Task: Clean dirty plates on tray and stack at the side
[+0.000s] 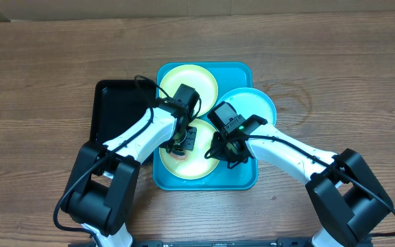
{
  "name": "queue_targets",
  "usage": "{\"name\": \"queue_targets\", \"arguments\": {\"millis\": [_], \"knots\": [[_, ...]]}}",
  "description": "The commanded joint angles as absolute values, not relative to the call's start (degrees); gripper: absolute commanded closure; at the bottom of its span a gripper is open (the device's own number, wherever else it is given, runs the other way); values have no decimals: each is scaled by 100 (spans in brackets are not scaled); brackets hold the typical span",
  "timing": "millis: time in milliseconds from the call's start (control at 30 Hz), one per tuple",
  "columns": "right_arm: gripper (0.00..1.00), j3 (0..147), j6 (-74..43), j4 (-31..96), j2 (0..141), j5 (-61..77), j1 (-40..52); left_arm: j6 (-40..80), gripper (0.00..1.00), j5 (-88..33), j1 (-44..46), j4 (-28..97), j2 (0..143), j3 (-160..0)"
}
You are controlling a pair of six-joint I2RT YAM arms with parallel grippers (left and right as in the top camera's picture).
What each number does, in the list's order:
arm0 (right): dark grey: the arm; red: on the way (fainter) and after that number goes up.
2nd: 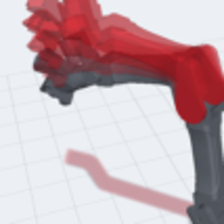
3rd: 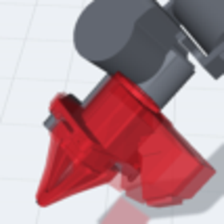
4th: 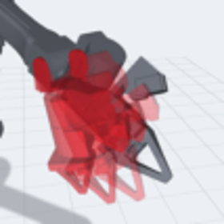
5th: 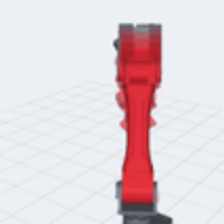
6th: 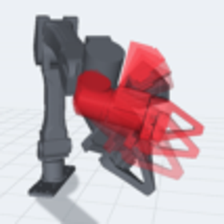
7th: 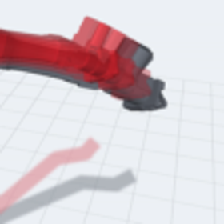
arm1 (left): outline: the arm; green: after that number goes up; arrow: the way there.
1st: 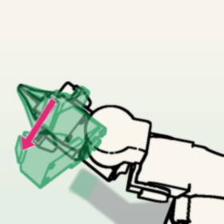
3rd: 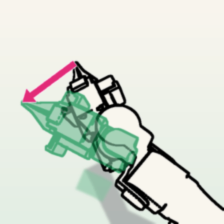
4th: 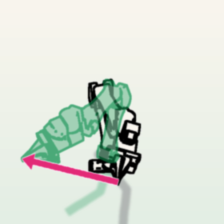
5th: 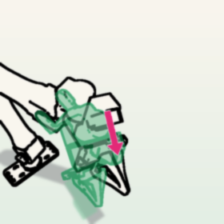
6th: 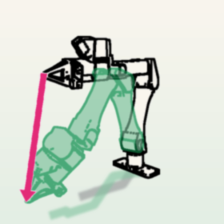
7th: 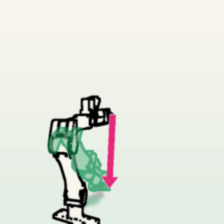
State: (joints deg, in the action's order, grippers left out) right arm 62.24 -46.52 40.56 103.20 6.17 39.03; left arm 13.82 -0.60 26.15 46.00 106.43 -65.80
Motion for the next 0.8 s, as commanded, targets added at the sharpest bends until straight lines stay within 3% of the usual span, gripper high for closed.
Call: {"name": "queue_targets", "arguments": {"millis": [0, 367, 767], "knots": [[96, 6149, -4670, 4034, 10311, 655, 3933, 812, 96, -1015, 2665, 4598, 11024, -6497], [96, 6149, -4668, 4036, 10311, 652, 3933, 727, 96, -1540, 2655, 5151, 10532, -7146], [96, 6149, -4670, 4034, 10311, 655, 3933, 779, 96, -969, 2657, 5704, 9815, -7491]]}}
